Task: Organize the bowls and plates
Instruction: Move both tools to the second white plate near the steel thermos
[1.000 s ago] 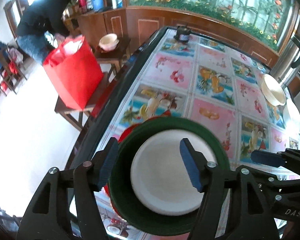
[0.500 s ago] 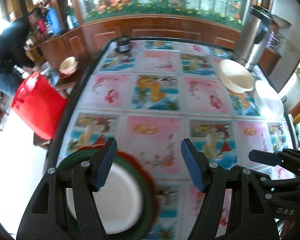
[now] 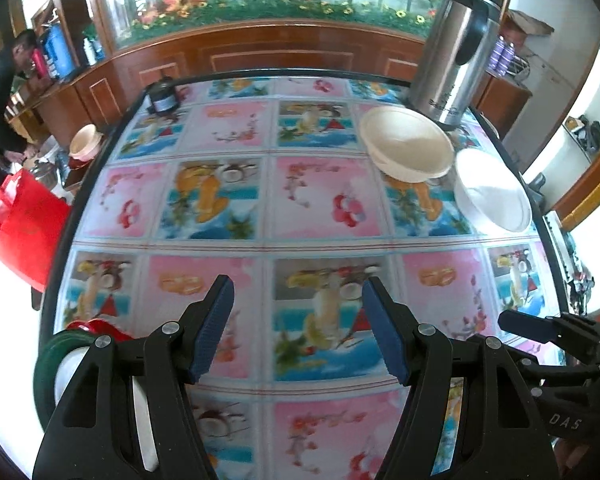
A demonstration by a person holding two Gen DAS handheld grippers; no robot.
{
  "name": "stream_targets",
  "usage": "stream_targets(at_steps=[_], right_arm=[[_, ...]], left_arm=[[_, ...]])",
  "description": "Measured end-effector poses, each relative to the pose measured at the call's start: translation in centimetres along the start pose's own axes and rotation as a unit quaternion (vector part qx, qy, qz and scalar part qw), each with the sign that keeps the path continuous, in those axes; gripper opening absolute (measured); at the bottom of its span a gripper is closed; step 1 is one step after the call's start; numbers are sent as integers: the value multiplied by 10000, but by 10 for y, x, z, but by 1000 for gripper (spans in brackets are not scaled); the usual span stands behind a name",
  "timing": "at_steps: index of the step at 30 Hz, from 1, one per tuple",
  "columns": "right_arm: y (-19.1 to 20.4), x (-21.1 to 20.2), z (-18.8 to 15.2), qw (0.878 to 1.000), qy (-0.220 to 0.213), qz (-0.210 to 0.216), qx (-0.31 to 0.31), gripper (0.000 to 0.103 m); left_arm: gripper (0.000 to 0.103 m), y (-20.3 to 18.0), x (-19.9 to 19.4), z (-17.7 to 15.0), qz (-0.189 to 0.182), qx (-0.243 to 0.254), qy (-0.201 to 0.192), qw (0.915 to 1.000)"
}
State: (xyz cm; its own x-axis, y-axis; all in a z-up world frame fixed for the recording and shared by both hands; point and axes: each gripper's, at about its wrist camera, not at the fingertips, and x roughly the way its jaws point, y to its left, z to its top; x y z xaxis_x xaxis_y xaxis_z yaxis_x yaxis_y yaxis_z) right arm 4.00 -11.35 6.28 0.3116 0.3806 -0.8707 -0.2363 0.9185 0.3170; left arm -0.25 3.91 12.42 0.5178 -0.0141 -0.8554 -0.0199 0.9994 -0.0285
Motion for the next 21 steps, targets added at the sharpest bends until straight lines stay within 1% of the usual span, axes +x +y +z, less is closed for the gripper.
stream_targets(at_steps=[9, 12, 16, 21], right_arm=[[-64, -19, 4, 9983, -201, -212, 503, 60], [-88, -25, 9, 9969, -306, -343, 641, 62], [-125, -30, 21, 9929, -485, -549, 939, 64], [-156, -27, 37, 9899, -552, -663, 1124, 64]], left_arm=[[67, -39, 23, 12, -124, 119, 166, 9997], [67, -51, 31, 18, -179, 140, 228, 9995], [67, -72, 42, 30, -263, 173, 290, 9991], [67, -103, 60, 46, -432, 178, 406, 9981]])
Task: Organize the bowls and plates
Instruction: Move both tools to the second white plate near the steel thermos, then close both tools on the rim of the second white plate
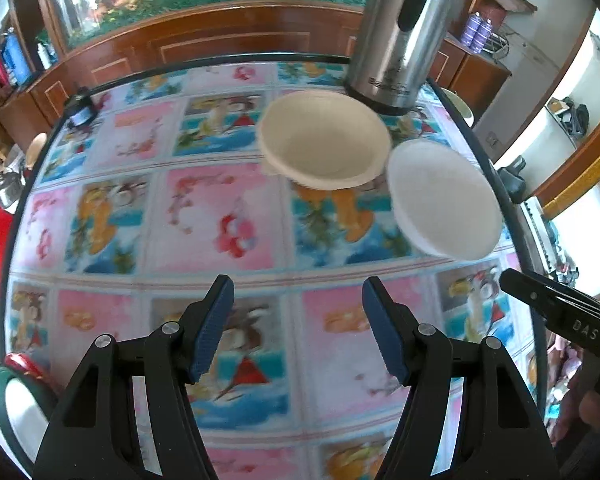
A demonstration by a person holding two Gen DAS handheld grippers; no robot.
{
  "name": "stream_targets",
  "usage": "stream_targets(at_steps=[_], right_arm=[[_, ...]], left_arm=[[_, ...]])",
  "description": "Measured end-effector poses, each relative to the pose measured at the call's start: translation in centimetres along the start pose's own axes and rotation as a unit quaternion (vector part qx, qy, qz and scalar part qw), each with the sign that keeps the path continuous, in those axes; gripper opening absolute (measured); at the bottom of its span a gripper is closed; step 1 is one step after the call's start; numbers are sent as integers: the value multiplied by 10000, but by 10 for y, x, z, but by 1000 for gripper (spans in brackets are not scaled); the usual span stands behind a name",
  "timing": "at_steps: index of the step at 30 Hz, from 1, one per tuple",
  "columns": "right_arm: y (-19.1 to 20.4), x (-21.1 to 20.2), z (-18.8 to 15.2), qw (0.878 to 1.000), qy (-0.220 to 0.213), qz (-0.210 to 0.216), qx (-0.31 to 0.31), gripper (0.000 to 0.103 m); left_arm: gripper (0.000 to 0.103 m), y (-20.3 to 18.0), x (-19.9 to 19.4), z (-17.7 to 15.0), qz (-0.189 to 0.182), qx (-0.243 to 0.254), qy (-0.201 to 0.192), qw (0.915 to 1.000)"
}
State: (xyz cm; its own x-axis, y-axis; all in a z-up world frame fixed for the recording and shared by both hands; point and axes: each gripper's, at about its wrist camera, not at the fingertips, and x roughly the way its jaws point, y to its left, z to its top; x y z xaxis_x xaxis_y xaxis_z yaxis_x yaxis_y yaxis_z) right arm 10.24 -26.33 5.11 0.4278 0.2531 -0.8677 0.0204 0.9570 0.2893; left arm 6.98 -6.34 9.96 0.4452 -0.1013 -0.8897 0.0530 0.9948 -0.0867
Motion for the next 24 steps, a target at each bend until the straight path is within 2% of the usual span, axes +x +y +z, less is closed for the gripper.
stream_targets(at_steps=[7, 15, 24], right_arm=[[-19, 13, 25, 10000, -17, -95, -19, 65], [-31, 36, 60, 9993, 116, -182, -298, 65], [-36, 60, 85, 9980, 294, 29, -565, 65]], left_arm=[[67, -26, 27, 22, -243, -180, 198, 9993], [67, -50, 52, 38, -245, -209, 278, 9991], [67, -70, 80, 49, -287, -325, 431, 9981]])
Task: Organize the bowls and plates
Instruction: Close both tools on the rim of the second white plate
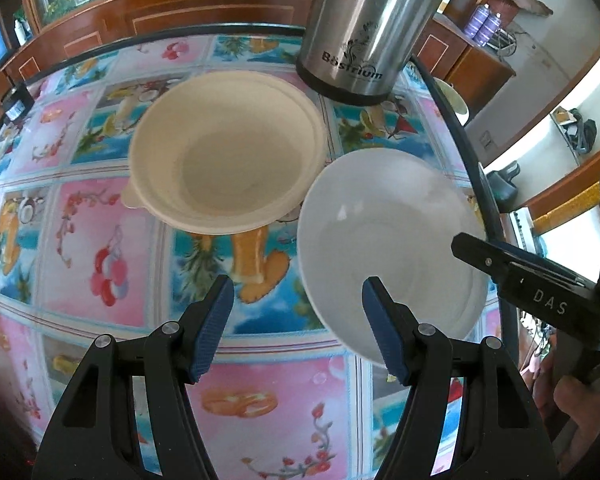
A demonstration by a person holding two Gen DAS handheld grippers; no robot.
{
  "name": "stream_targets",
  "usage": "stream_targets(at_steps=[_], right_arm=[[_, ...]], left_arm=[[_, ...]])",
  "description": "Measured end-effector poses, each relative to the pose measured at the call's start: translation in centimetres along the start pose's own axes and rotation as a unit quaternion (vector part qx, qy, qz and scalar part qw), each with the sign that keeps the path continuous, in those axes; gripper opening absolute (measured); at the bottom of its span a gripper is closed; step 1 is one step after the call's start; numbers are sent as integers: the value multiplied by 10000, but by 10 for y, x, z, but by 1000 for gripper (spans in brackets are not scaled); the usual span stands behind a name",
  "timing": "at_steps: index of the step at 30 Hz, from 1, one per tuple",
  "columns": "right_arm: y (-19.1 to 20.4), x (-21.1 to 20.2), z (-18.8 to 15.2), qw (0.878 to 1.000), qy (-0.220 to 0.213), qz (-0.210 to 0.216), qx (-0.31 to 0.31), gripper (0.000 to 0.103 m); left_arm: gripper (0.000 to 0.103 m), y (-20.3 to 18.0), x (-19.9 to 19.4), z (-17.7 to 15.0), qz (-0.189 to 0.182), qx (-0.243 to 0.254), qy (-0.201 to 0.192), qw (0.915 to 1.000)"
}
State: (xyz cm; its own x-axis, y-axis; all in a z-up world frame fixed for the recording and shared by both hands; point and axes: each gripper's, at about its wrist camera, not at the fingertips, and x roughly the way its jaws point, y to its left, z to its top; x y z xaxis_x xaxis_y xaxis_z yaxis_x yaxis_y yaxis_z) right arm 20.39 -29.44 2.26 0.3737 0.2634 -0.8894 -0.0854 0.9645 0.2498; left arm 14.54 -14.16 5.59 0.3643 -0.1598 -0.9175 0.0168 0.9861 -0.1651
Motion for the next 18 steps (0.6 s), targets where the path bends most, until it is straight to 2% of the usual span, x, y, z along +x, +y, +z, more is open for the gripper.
stream_targets(at_steps=[6, 8, 9, 10, 11, 12, 14, 15, 17, 18], right_arm=[[4, 12, 9, 9993, 96, 240, -263, 62], [6, 18, 10, 9987, 218, 282, -355, 35], [7, 21, 10, 9984, 265, 305, -390, 29], [7, 23, 9, 9981, 306, 323, -422, 17], [7, 25, 8, 9979, 333, 322, -451, 10], [8, 25, 7, 9978, 326, 329, -469, 10], [7, 22, 4, 9976, 313, 414, -462, 9], [7, 22, 3, 9975, 328, 433, -454, 9], [7, 20, -1, 9974, 328, 463, -447, 9], [6, 19, -2, 9974, 329, 470, -441, 9]], left_arm=[[67, -5, 19, -2, 73, -68, 148, 9998], [67, -6, 22, -1, 94, -92, 158, 9998], [67, -6, 24, -1, 91, -110, 160, 9998], [67, -5, 25, -1, 65, -132, 139, 9998], [67, -5, 26, -2, 59, -148, 123, 9998], [66, -4, 27, -2, 50, -187, 124, 9997], [51, -3, 33, -2, -57, -253, 234, 9994], [39, -2, 37, -3, -83, -255, 304, 9992], [37, 1, 41, -4, -96, -282, 392, 9988], [30, 2, 42, -5, -103, -286, 392, 9988]])
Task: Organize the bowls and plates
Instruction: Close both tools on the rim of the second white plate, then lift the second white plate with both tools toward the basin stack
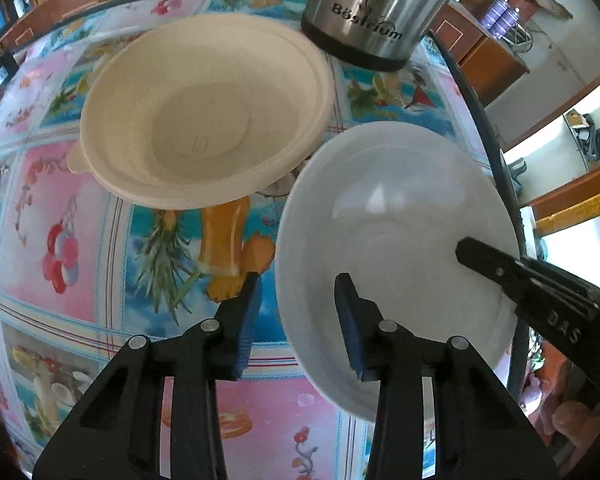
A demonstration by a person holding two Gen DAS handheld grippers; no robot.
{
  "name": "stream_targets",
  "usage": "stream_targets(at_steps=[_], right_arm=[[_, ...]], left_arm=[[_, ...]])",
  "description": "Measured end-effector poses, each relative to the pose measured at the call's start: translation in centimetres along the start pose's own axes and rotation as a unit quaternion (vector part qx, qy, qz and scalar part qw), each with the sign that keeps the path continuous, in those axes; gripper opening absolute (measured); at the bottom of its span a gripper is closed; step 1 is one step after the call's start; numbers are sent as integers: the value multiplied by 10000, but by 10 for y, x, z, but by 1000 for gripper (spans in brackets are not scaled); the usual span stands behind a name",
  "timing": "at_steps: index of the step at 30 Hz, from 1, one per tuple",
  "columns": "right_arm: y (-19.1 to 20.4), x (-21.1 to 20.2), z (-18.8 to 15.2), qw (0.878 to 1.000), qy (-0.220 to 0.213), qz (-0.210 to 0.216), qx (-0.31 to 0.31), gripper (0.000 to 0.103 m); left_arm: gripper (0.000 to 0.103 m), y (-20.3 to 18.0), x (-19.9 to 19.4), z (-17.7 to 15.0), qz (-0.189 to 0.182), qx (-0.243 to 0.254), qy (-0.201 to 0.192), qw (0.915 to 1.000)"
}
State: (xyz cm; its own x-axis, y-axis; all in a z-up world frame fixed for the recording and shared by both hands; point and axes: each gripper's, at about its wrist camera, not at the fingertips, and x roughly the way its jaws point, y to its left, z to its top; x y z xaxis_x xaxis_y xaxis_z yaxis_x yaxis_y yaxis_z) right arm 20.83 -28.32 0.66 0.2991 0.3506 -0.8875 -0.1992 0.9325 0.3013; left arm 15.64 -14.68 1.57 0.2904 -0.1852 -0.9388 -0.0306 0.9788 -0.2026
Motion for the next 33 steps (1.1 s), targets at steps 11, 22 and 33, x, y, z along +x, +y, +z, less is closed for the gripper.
stream_targets(at_steps=[11, 22, 33], right_arm=[[34, -12, -45, 9996, -12, 69, 280, 9], [130, -12, -103, 9988, 239, 428, 32, 10], [234, -4, -130, 9942, 431, 753, -639, 11]], left_arm=[[22, 23, -33, -35, -72, 410, 29, 9991], [22, 111, -93, -104, 180, 334, 22, 9993], [23, 206, -152, -153, 558, -184, -199, 9981]])
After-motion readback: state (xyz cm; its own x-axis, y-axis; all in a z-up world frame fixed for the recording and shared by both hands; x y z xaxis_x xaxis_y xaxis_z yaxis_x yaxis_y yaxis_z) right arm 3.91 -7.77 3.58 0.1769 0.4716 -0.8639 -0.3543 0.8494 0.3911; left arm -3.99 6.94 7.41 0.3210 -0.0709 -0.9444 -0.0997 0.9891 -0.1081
